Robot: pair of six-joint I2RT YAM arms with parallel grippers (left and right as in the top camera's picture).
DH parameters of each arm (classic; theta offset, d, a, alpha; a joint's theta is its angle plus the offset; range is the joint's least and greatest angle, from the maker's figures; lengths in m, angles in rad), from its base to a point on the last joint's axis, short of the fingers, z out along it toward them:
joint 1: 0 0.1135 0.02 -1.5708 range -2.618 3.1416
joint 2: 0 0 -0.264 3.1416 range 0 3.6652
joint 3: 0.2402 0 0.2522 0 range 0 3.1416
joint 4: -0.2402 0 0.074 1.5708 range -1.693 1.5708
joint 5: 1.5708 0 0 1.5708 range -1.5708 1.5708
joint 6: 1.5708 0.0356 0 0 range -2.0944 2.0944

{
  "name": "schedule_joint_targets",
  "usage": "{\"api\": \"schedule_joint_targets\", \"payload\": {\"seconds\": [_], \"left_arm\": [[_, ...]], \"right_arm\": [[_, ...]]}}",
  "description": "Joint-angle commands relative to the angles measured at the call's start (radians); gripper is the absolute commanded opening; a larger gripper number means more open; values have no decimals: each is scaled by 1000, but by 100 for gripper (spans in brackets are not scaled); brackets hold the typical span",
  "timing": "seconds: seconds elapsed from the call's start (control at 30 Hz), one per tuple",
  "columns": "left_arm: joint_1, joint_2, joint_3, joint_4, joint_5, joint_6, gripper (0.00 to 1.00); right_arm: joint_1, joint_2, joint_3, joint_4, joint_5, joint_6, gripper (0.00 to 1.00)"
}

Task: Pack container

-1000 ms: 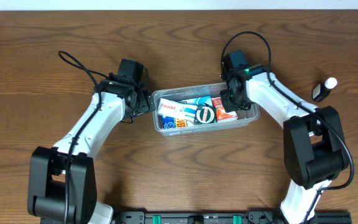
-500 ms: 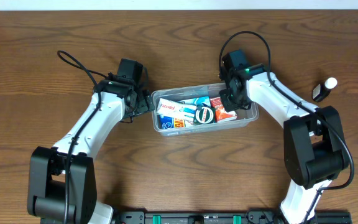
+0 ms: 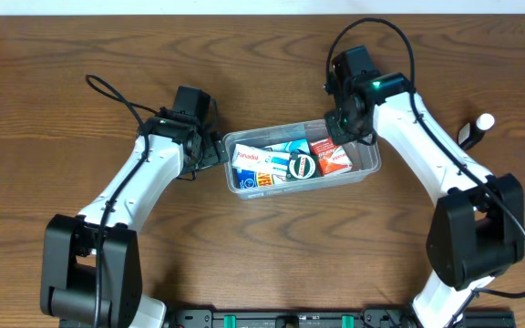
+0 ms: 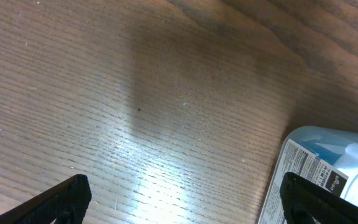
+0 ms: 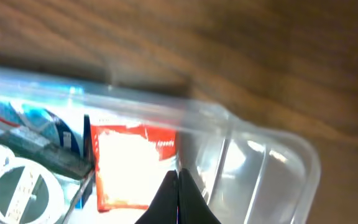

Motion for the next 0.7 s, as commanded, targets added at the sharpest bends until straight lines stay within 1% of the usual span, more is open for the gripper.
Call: {"api": "schedule_joint_targets", "payload": {"seconds": [0.0,0.23,0.33,0.5,0.67], "left_arm": [[-5,-4,-2,-5,-1,-8,98],[-5,-4,-2,18,-1,-8,98],[-5,-4,-2,25,-6,-8,98],[-5,-4,-2,24,-55,-8,98],[-5,-4,-2,28,-58,-8,98]], "right_arm": [[18,-9,-47,-4,-29,14,1],[33,-9,-180,95,-91,14,1],[40,-9,-206,133,-111,14,1],[39,-9,-243,189,-111,14,1],[51,-8,-277,232,-112,14,1]]}}
